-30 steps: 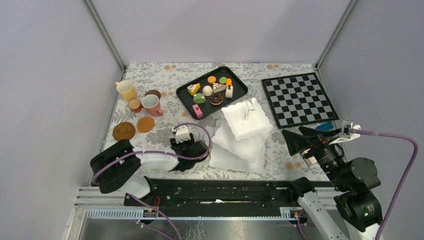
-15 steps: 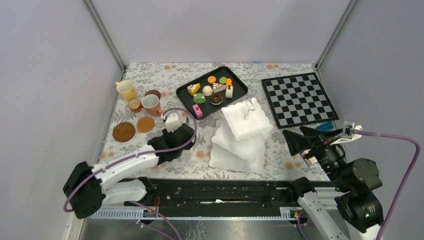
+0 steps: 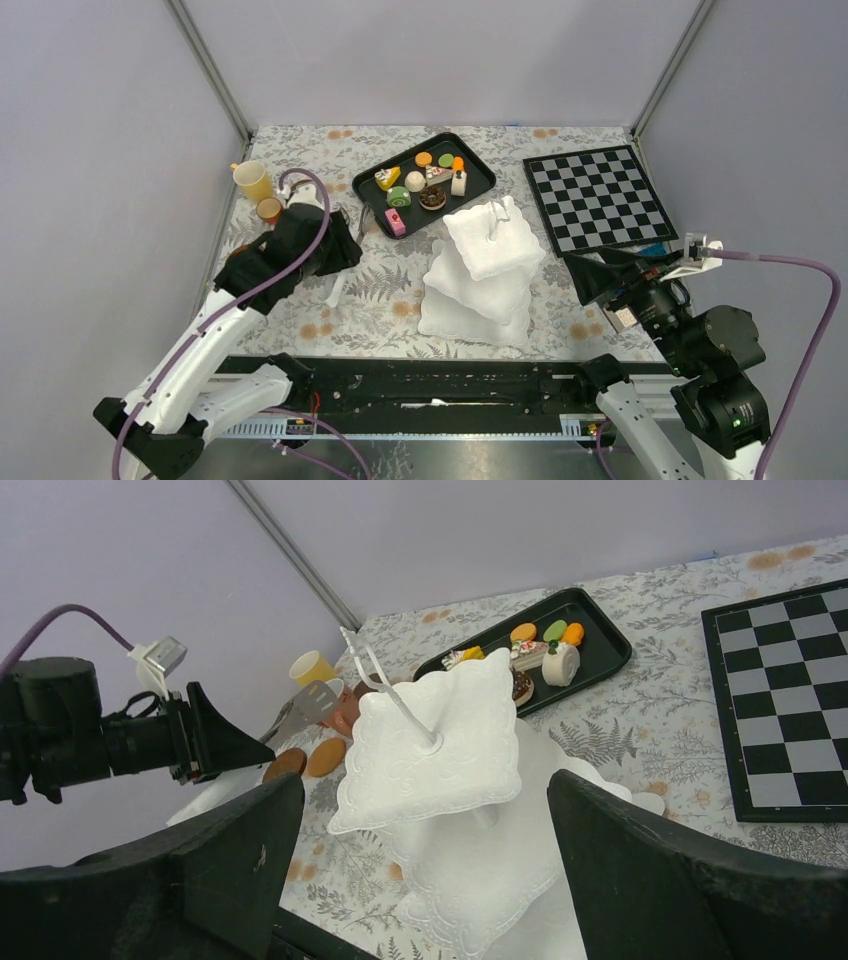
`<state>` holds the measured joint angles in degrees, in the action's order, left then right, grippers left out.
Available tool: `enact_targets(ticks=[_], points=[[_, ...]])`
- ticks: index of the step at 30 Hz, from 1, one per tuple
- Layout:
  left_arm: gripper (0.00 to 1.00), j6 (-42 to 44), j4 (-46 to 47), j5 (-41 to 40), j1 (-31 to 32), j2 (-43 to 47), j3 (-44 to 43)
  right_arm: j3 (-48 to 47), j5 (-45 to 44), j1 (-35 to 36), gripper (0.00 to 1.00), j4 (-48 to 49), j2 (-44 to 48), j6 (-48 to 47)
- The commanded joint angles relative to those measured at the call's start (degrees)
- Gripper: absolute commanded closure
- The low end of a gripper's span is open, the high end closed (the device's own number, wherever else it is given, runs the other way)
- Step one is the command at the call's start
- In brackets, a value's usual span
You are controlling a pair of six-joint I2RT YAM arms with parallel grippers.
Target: Serve the afternoon tea
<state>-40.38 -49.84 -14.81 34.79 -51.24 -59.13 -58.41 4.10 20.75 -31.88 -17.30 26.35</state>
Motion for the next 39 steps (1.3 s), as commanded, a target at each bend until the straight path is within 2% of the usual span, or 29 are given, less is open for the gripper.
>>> enact_targets(ticks=[1,8,15,23,31,39], points=[[0.43,6.2,-1.9,16.1,-7.7,-3.3,-6.4,-3.7,1.0,0.3,0.02,0.8,-1.7,-1.1],[0.43,12.3,0.0,28.2,-16.5,-13.1,-10.4,-2.0,3.3,0.3,0.02,2.8,-3.4,-0.5],[0.43,12.5,2.9,32.5,-18.5,-25.4,-15.4,-0.7,5.3,0.3,0.02,5.6,-8.1,-2.4],[0.47,5.6,7.3,30.5,-18.2,-33.4,-17.6,-0.7,6.1,0.3,0.02,7.5,-10.7,-3.1],[0.48,-1.0,8.9,21.7,-15.2,-35.2,-17.7,-0.6,6.0,0.3,0.02,7.3,-10.2,-2.8],[0.50,-3.3,11.6,20.5,-12.4,-37.4,-15.3,-0.5,6.3,0.3,0.02,6.9,-9.4,-3.0]])
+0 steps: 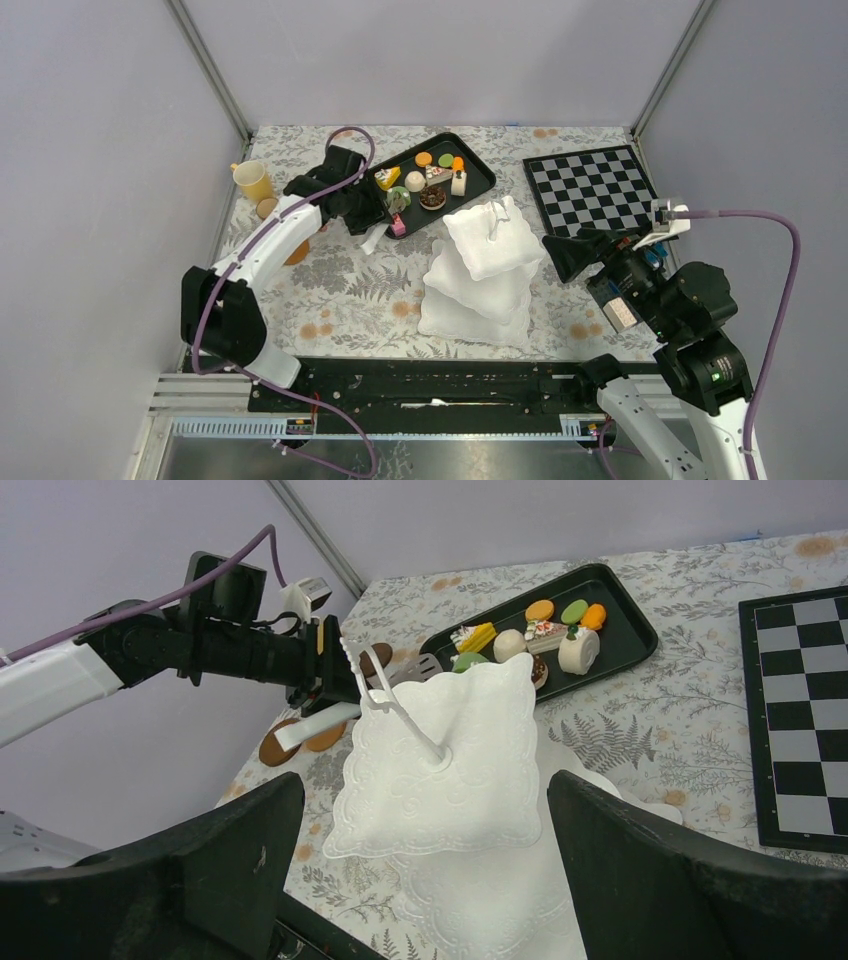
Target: Serve the afternoon tea
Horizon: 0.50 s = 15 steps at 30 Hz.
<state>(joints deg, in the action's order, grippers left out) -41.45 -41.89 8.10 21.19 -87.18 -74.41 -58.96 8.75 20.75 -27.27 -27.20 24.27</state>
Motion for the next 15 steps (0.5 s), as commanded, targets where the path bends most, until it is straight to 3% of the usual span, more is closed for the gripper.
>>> enact_targets(ticks=[1,15], points=[[0.50,-2.5,3.6,-2.9,1.4,-1.7,0.0,0.1,1.6,0.3,0.02,2.3,0.4,-1.0],[0.49,-7.1,3.1,-12.4,5.5,-4.5,1.2,0.6,2.0,0.3,0.02,2.3,1.1,-1.5]])
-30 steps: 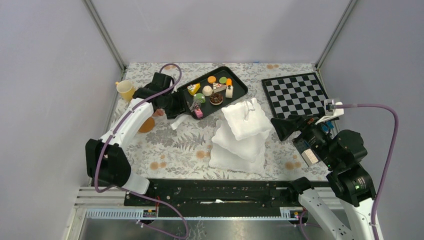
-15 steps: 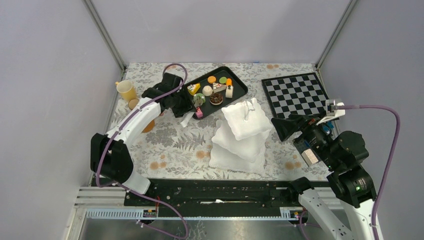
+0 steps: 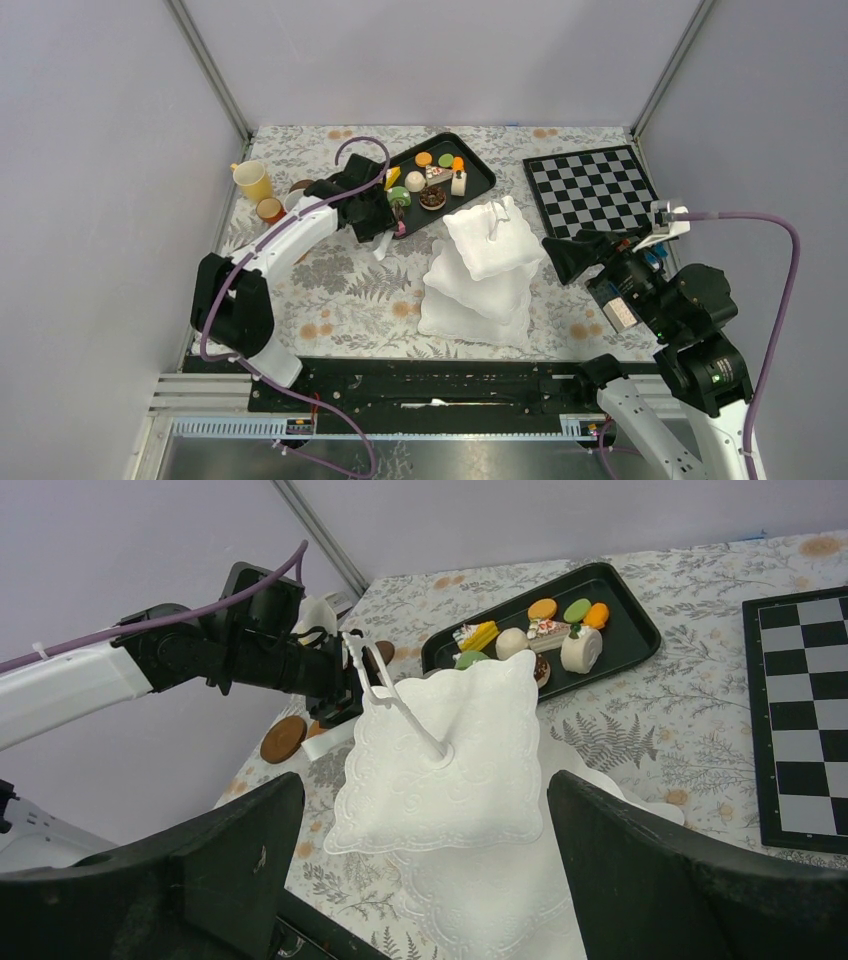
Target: Serve the afternoon tea
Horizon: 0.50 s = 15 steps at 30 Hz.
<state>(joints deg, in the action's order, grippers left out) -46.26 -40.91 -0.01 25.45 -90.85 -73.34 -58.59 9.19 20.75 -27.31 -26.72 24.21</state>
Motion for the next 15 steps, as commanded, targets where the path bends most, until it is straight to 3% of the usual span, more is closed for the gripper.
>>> enact_targets(ticks=[1,15], points=[[0.49,-2.5,2.1,-4.7,1.5,-1.3,0.0,0.3,1.5,0.3,0.02,2.2,0.6,-1.5],[0.48,-5.3,0.9,-10.3,4.7,-7.1,-1.9,0.1,0.8,0.3,0.02,1.3,1.5,-3.2]])
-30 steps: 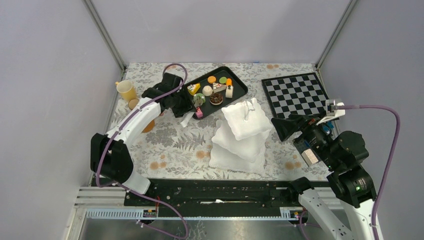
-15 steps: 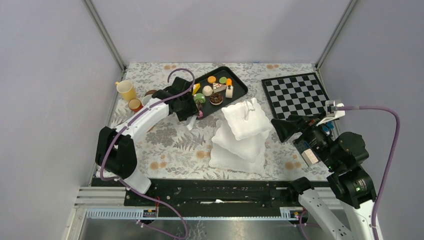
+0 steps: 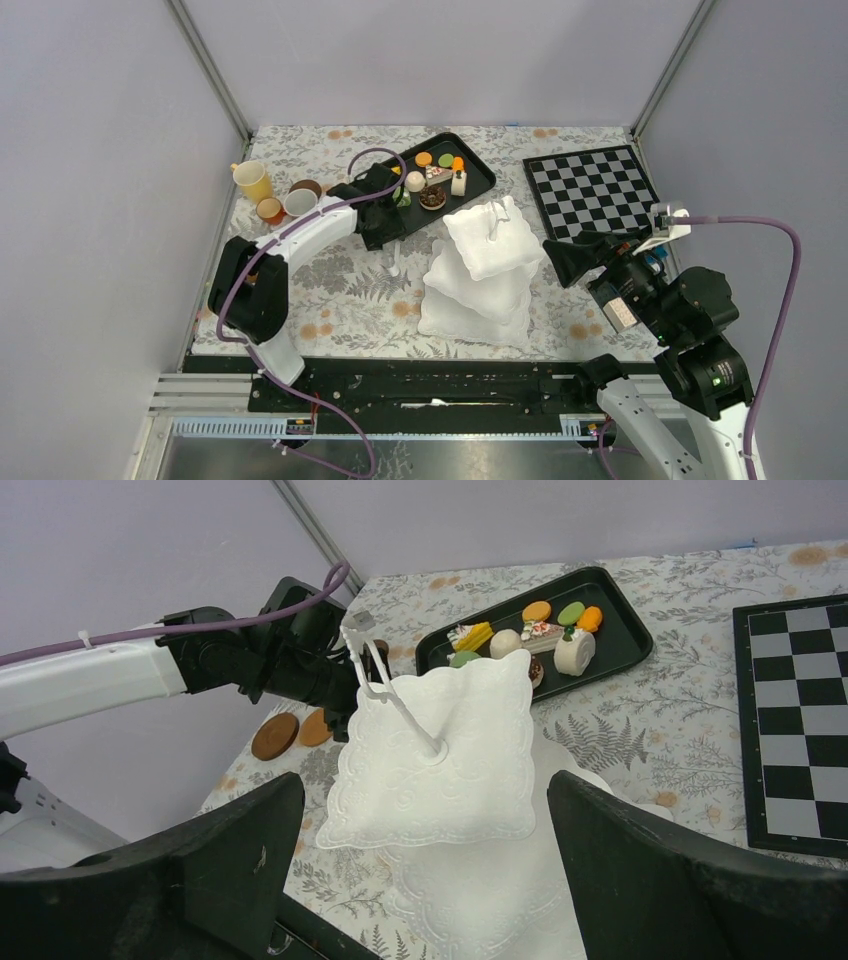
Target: Serve the afternoon tea
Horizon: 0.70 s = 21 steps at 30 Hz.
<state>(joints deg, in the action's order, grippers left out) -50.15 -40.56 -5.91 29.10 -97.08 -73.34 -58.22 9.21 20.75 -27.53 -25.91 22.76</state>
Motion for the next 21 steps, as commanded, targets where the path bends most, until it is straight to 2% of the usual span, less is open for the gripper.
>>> enact_targets(ticks=[1,21], points=[[0.48,-1.4,0.1,-5.1,1.2,-1.2,-2.2,-0.3,0.8,0.3,0.02,1.4,0.6,-1.8],[0.47,-1.3,1.3,-1.8,1.7,-4.0,-4.2,-0.3,0.4,0.3,0.02,1.1,1.5,-2.8]])
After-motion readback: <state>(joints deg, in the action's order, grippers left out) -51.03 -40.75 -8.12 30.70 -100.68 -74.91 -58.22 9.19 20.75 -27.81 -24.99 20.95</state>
